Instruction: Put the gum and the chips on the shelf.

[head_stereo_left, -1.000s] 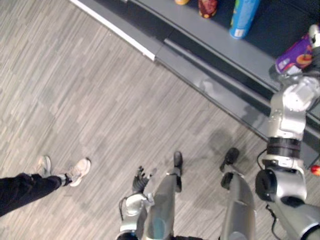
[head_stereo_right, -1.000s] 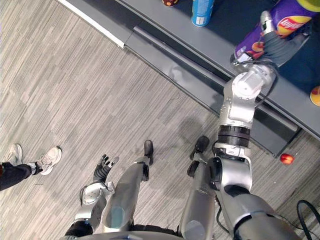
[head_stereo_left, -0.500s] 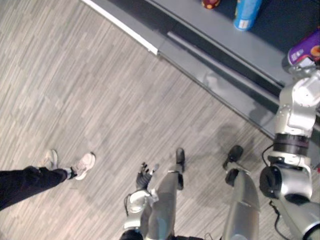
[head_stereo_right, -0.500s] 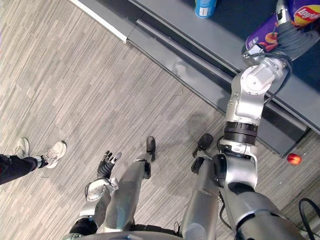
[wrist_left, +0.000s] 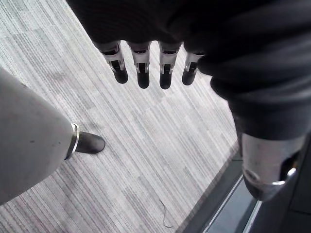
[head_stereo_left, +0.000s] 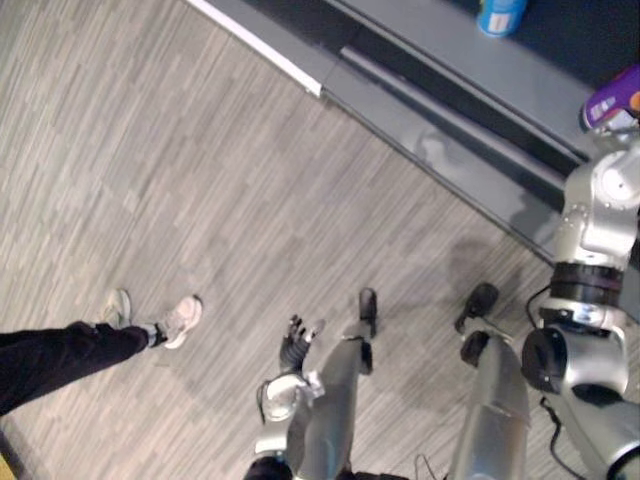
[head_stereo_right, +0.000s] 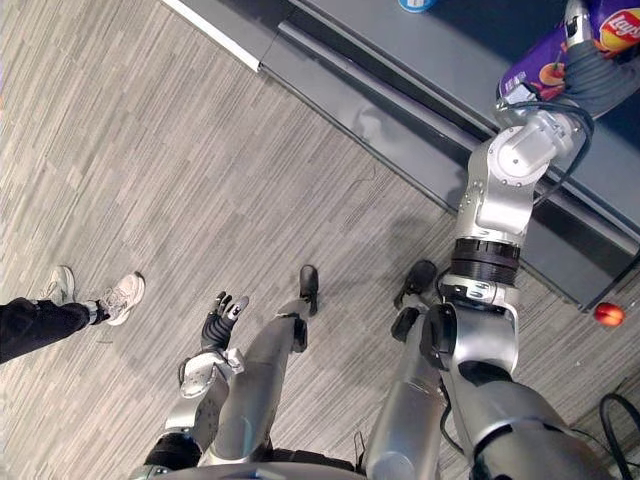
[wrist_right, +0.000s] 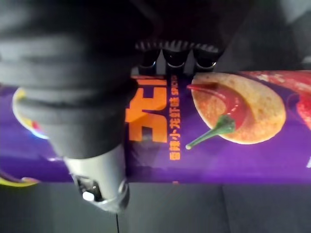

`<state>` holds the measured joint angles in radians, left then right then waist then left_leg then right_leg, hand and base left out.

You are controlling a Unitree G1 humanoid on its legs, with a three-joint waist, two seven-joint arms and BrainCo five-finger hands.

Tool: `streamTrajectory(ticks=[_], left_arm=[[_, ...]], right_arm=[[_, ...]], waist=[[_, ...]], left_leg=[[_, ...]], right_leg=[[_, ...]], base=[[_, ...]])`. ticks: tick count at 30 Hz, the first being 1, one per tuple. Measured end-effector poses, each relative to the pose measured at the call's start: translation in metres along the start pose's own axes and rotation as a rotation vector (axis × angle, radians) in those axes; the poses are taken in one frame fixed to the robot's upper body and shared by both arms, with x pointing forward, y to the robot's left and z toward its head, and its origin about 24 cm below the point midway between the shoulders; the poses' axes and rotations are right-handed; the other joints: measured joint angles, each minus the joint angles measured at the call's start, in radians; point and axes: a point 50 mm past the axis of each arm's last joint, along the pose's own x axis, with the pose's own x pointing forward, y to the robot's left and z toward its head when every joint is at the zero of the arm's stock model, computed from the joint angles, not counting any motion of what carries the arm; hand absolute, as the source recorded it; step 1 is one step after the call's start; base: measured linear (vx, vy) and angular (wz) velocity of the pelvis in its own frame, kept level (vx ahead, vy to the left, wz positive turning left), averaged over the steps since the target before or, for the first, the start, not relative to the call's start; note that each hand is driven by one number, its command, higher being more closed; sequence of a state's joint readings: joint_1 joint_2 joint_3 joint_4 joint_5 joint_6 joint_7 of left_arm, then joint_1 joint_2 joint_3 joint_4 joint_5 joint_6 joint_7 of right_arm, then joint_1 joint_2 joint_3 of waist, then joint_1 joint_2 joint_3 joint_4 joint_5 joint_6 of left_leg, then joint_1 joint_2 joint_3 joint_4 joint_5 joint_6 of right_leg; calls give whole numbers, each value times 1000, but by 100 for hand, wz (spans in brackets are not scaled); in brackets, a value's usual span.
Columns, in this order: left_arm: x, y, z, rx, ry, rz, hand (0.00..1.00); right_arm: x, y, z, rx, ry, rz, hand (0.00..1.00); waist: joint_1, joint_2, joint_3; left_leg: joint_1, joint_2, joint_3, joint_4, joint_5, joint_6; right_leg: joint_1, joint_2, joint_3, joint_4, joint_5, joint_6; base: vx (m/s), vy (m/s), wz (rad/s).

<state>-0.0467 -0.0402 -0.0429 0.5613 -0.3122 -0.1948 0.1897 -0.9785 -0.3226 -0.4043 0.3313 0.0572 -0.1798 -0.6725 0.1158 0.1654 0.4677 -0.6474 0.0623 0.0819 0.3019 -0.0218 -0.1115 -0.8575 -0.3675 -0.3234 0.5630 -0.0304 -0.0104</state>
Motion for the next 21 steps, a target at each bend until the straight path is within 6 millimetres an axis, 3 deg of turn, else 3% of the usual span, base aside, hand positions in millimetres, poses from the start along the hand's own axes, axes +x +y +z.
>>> streamTrajectory(ticks=[9,10,21], left_arm=[[0,-4,7,-30,-28,-16,0],[0,-4,7,-38,-26,-14,0],[0,-4,7,-42,-27,-15,0]], right_arm=[[4,1,1,-25,-17,17,100],[4,1,1,-26,-15,16,0],[-7,12,-7,-20,27,67,0]], waist=[[3,3,-2],[2,3,-2],[5,3,-2]], left_leg=[[-18,1,1,18,-7,2],[-18,1,2,18,-7,2],[-33,19,26,74,-19,3]], right_leg=[[-17,-6,1,16,-7,-6],[-17,-7,1,17,-7,-7],[-26,1,14,31,-8,-8]], base=[[0,0,0],[0,0,0],[8,5,-3]])
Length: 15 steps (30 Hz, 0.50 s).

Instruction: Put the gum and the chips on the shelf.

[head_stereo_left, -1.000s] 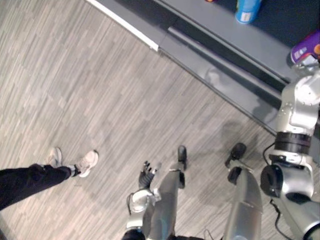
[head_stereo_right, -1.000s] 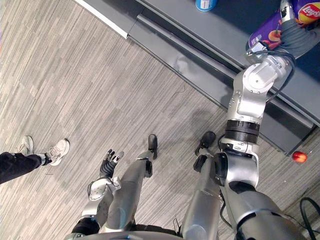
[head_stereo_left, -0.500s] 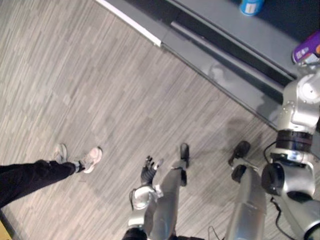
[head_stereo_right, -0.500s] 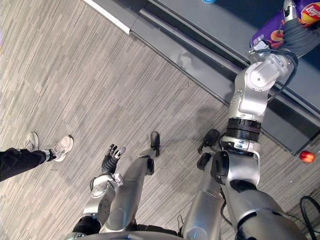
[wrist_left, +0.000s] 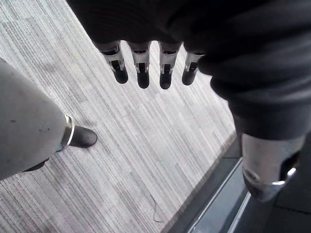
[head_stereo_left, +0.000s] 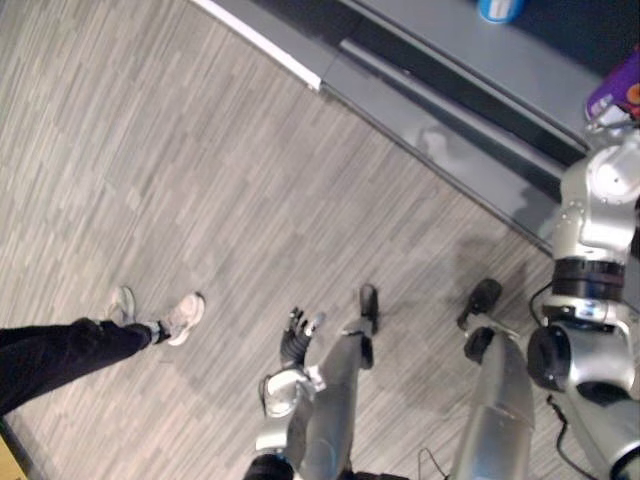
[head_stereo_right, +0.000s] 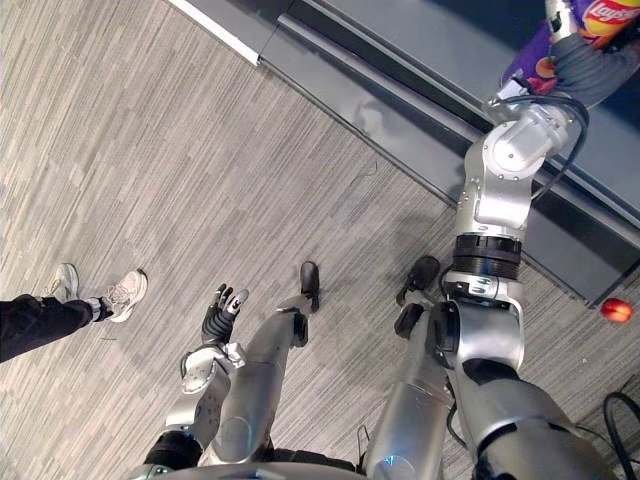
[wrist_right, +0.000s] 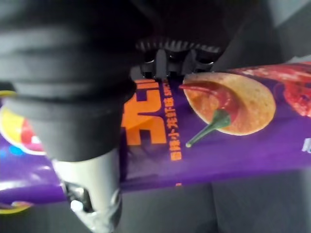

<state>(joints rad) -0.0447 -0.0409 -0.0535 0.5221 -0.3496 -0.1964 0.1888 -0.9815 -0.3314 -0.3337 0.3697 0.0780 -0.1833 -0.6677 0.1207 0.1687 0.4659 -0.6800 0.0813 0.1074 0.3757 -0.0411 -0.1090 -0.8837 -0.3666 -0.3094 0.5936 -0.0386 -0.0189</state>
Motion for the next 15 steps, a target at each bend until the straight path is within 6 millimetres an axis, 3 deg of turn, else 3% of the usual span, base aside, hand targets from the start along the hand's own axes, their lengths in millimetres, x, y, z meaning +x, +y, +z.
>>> streamTrajectory(ticks=[15], left_arm=[[-1,1,-1,0,4,-4,0]], right_arm=[[-33,0,-38,-56,143,60,0]], waist=[[-1,-2,-1]], left_leg=[[21,60,19,66,-40,-5]], right_leg=[[50,53,-5,-20,2,3]], base=[[13,13,-9]])
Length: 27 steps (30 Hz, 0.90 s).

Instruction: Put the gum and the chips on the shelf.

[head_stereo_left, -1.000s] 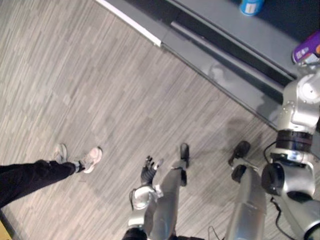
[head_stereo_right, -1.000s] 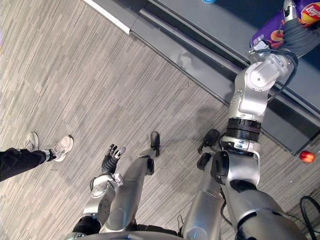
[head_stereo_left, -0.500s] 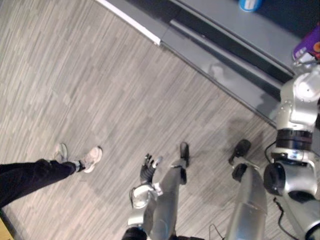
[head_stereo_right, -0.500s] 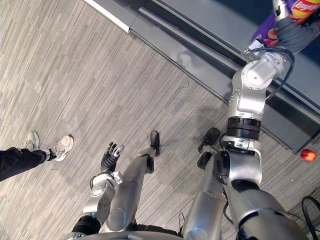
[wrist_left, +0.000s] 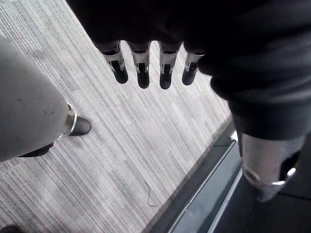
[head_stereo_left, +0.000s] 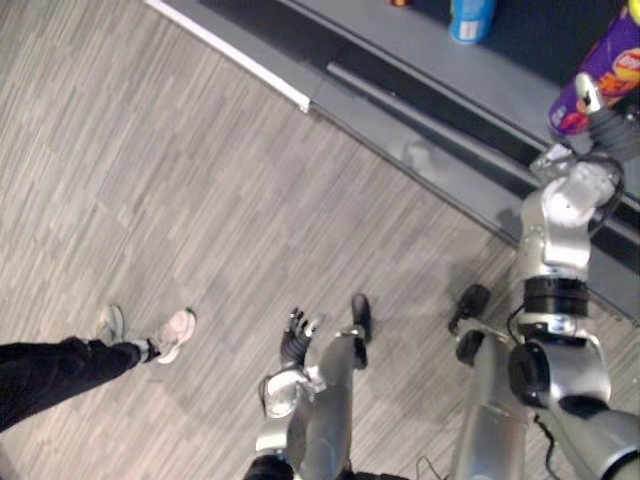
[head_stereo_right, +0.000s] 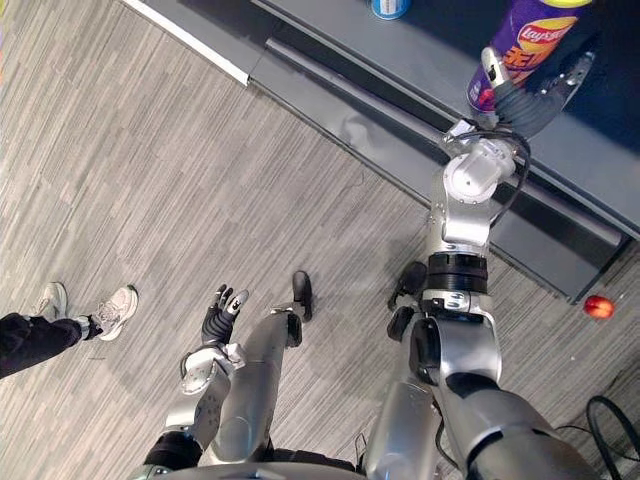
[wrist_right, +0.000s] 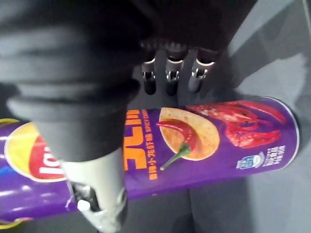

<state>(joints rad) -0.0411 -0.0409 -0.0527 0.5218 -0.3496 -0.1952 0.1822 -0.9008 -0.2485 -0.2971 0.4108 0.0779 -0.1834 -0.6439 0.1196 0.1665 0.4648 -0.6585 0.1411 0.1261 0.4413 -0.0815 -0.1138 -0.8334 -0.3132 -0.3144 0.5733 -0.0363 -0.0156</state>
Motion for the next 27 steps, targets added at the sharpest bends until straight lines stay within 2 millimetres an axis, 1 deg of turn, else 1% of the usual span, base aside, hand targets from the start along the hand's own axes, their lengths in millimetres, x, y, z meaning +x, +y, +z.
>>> streamTrajectory(ticks=[4,6,8,9,10,11,12,13,14,15,16,17,19,20,21,22,23,24,25,26,27], left_arm=[[0,0,-1,1,4,-1,0],[0,1,-3,4,12,-5,0],[-1,3,-5,6,24,4,0],[-1,7,-10,9,44,17,0],[-1,9,-12,10,53,22,0],[-2,12,-17,16,77,30,0],[-3,16,-22,24,104,33,0],[-4,19,-25,28,117,40,0],[-5,25,-31,27,145,61,0],[-6,28,-34,27,161,71,0],[-7,38,-40,19,201,105,0],[-8,43,-42,23,212,121,0],[-12,63,-50,78,260,174,0],[-13,68,-52,96,277,182,0],[-16,75,-56,127,304,196,0],[-21,86,-62,171,346,216,0],[-28,97,-69,208,401,237,0],[-31,101,-73,221,427,247,0],[-39,107,-81,239,474,257,0],[-41,109,-83,241,485,261,0],[-45,112,-86,239,500,270,0]], right_arm=[[-13,8,-10,-9,36,50,0],[-24,8,-22,-41,72,90,0],[-31,7,-30,-44,102,99,0],[-43,5,-42,-60,149,119,0],[-48,3,-48,-73,171,126,0],[-58,-3,-60,-103,212,142,0],[-72,-7,-72,-120,261,169,0],[-79,-9,-77,-126,285,183,0],[-92,-17,-88,-148,332,199,0],[-101,-21,-94,-156,361,205,0],[-120,-35,-107,-191,429,228,0],[-130,-40,-112,-198,462,241,0],[-162,-65,-129,-243,575,271,0],[-169,-73,-132,-259,599,274,0],[-178,-87,-137,-285,637,277,0],[-190,-105,-143,-320,690,279,0],[-201,-125,-150,-368,749,277,0],[-206,-135,-152,-392,777,277,0],[-220,-161,-157,-449,847,267,0],[-225,-171,-158,-475,871,268,0],[-232,-186,-158,-513,906,272,0]], waist=[[0,-10,-6],[0,-11,-8],[-1,-19,-17],[-4,-29,-22],[-5,-34,-23],[-6,-44,-28],[-6,-55,-34],[-7,-61,-37],[-11,-72,-43],[-13,-76,-45],[-24,-88,-50],[-27,-95,-52],[-40,-120,-65],[-42,-124,-67],[-51,-130,-71],[-69,-138,-89],[-86,-149,-122],[-92,-153,-135],[-94,-164,-162],[-95,-167,-173],[-98,-170,-189]], left_leg=[[1,22,7,11,-6,-7],[20,41,7,34,-20,-10],[26,50,11,43,-31,-14],[47,64,14,52,-43,-18],[58,68,16,52,-47,-20],[85,79,23,51,-54,-23],[111,90,30,51,-62,-25],[124,95,32,51,-67,-27],[152,103,34,51,-75,-30],[168,109,37,49,-78,-31],[215,122,45,42,-87,-35],[237,124,53,32,-88,-37],[327,132,79,-17,-90,-40],[349,132,84,-28,-90,-40],[381,131,86,-46,-90,-40],[409,127,84,-69,-89,-42],[425,122,84,-96,-87,-42],[436,118,85,-112,-85,-41],[475,106,98,-159,-75,-38],[492,101,109,-177,-72,-36],[513,93,114,-203,-70,-35]], right_leg=[[6,21,-3,-14,4,7],[33,39,-4,-17,4,5],[41,48,-3,-20,3,5],[66,63,-4,-32,3,5],[78,68,-4,-36,3,5],[106,79,-4,-48,3,5],[131,90,-6,-63,3,4],[146,96,-6,-69,3,4],[177,108,-7,-83,2,3],[194,113,-8,-90,2,4],[242,129,-8,-110,3,4],[260,133,-6,-120,3,4],[338,154,-5,-175,9,13],[358,159,-5,-191,13,18],[391,169,-5,-216,18,25],[422,177,-4,-247,26,36],[439,185,-1,-282,34,48],[449,190,2,-302,39,55],[481,202,26,-360,67,58],[496,206,34,-383,81,58],[517,210,44,-421,102,58]], base=[[18,-11,-15],[34,-27,-17],[24,-19,-20],[24,-19,-21],[37,-21,-25],[41,-13,-27],[39,-7,-28],[42,3,-28],[36,5,-18],[48,11,-21],[53,17,-18],[69,27,-28],[83,36,-31],[70,32,-23],[83,39,-12],[119,53,-11],[127,55,-9],[134,65,-23],[105,60,-23],[140,81,-27],[134,84,-20]])
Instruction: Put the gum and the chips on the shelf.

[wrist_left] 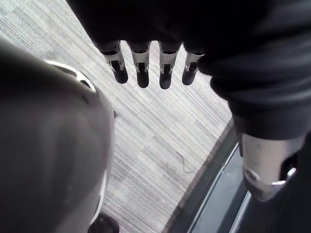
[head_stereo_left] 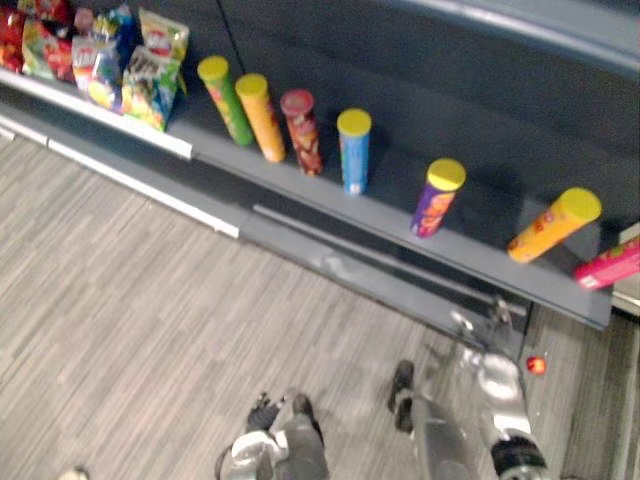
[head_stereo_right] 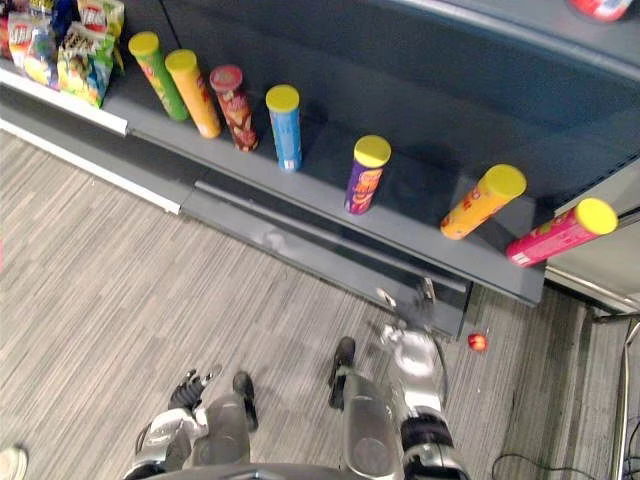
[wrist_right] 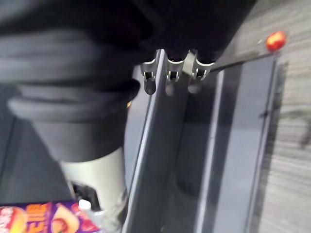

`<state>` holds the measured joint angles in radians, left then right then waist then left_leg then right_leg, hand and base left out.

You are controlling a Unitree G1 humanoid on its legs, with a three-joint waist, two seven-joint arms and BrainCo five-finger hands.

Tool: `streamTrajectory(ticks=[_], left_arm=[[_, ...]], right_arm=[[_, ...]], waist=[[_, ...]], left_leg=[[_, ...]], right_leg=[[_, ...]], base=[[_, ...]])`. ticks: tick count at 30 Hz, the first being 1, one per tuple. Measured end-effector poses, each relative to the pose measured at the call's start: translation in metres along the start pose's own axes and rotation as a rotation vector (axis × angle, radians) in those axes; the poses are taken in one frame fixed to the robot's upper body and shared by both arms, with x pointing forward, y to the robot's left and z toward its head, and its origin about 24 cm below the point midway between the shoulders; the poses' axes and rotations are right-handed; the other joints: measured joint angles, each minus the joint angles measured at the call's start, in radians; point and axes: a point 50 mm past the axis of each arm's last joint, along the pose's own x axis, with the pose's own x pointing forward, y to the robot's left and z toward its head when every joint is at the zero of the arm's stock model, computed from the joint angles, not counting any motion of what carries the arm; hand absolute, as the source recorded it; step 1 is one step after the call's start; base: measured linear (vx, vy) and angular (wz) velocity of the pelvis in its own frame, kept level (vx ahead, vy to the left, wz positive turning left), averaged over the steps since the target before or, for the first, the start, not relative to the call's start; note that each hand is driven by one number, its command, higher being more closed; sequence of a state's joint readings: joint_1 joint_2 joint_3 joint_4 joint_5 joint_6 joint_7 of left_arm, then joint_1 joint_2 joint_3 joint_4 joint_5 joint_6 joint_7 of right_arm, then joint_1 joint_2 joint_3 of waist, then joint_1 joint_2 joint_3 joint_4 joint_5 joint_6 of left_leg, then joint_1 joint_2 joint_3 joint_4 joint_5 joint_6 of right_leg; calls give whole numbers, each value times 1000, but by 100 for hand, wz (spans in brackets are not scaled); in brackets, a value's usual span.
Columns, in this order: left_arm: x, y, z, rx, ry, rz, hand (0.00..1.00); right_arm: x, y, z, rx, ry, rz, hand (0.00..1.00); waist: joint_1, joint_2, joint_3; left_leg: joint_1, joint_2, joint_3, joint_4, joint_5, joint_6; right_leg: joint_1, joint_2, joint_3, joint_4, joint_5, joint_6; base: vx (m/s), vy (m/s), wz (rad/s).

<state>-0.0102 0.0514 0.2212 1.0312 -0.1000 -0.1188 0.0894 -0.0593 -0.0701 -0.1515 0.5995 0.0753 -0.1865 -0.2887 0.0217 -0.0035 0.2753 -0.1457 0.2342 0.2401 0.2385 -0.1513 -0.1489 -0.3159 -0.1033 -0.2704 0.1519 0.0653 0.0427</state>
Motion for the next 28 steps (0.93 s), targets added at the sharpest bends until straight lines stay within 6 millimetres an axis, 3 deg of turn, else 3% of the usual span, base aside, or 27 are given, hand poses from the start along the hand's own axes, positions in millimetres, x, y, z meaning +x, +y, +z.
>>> streamTrajectory(ticks=[3,6,9,13,17,28], left_arm=[[-5,7,-19,26,62,2,0],[-8,11,-29,6,98,14,0],[-11,19,-38,-35,135,50,0],[-13,29,-45,-112,163,104,0],[-21,38,-61,-209,203,157,0],[-26,24,-73,-178,249,91,0]], right_arm=[[-22,-18,-44,-94,145,52,0],[-45,-28,-79,-131,286,99,0],[-75,-42,-119,-135,474,105,0],[-98,-59,-146,-47,637,0,0],[-124,-74,-166,27,777,-90,0],[-144,-86,-180,222,896,-246,0]], waist=[[-25,-6,-63],[-25,-12,-101],[-39,-14,-142],[-46,-19,-157],[-44,-17,-180],[-45,18,-226]], left_leg=[[68,-30,31,-90,17,4],[134,-51,72,-166,33,6],[181,-69,81,-203,36,11],[230,-76,82,-222,28,12],[275,-80,106,-237,16,14],[289,-80,109,-237,1,16]], right_leg=[[79,7,23,-137,71,11],[133,9,53,-224,110,17],[172,5,59,-257,118,20],[213,3,60,-258,116,21],[240,2,77,-258,111,24],[253,2,85,-260,94,31]], base=[[161,113,-19],[142,83,-26],[152,102,-7],[118,74,1],[63,44,-11],[-10,-8,-2]])
